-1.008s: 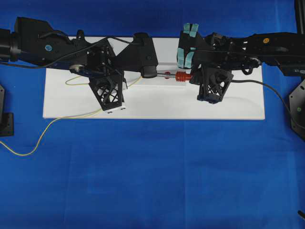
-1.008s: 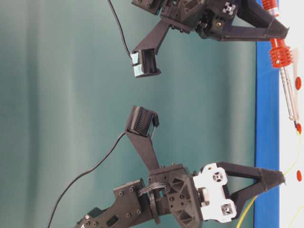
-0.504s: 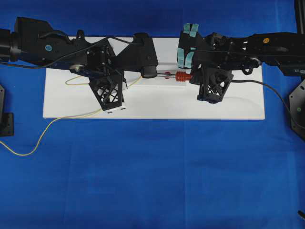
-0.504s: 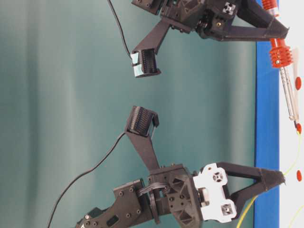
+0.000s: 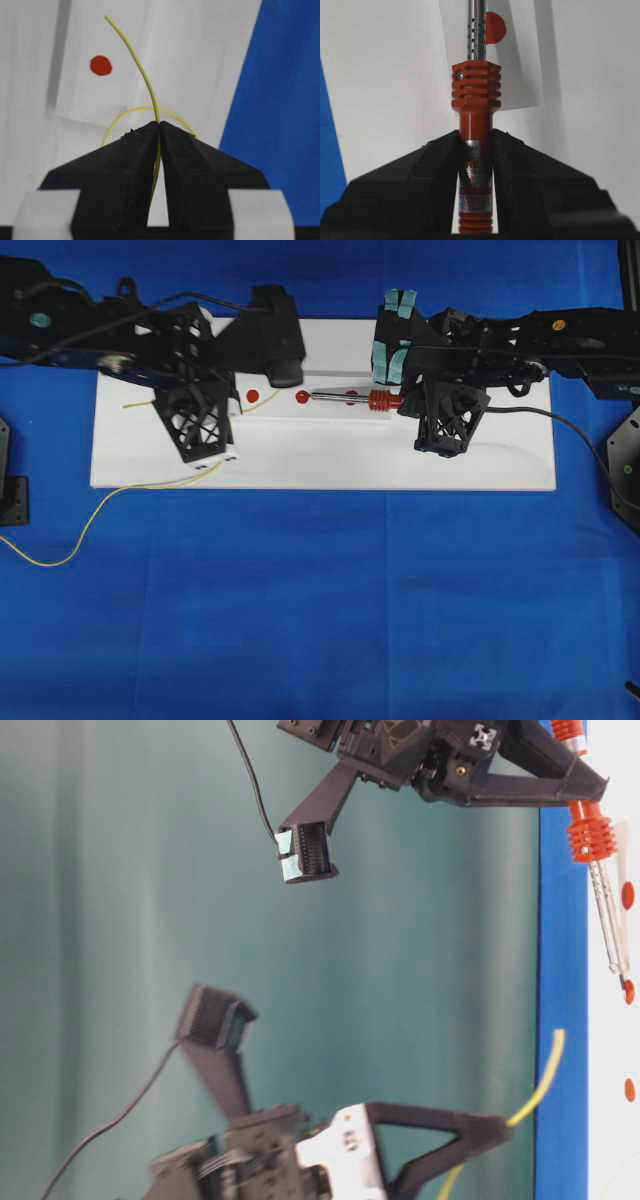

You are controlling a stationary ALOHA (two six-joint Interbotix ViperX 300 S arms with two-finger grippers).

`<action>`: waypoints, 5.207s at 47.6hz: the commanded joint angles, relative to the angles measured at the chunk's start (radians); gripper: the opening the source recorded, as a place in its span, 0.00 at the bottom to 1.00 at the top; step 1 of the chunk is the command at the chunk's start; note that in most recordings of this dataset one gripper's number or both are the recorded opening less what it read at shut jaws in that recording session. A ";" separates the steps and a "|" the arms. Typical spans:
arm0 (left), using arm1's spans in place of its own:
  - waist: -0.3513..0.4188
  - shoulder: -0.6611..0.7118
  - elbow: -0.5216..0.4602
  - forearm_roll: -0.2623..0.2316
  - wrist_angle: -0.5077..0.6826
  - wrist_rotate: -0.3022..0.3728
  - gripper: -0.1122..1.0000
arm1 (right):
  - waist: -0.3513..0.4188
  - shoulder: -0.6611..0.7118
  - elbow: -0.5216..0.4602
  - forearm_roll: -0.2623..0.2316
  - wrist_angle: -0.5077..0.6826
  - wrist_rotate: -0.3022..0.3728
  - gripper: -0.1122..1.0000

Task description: Touch the tip of the soldering iron to the tip of the solder at the mark.

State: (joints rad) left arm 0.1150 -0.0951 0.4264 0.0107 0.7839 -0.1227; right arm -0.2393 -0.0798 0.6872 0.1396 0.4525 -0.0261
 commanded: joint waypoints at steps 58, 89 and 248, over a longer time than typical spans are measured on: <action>0.000 -0.037 -0.025 0.003 -0.051 -0.006 0.13 | -0.028 -0.359 0.219 -0.087 0.044 0.129 0.16; -0.020 0.253 -0.202 0.005 -0.133 0.006 0.13 | -0.028 -0.341 0.212 -0.098 0.041 0.129 0.16; -0.005 0.281 -0.187 0.005 -0.160 0.006 0.13 | 0.006 -0.186 0.149 -0.098 0.035 0.129 0.16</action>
State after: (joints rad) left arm 0.1089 0.2056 0.2531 0.0123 0.6274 -0.1181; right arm -0.2347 -0.2592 0.8636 0.0430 0.4939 0.1028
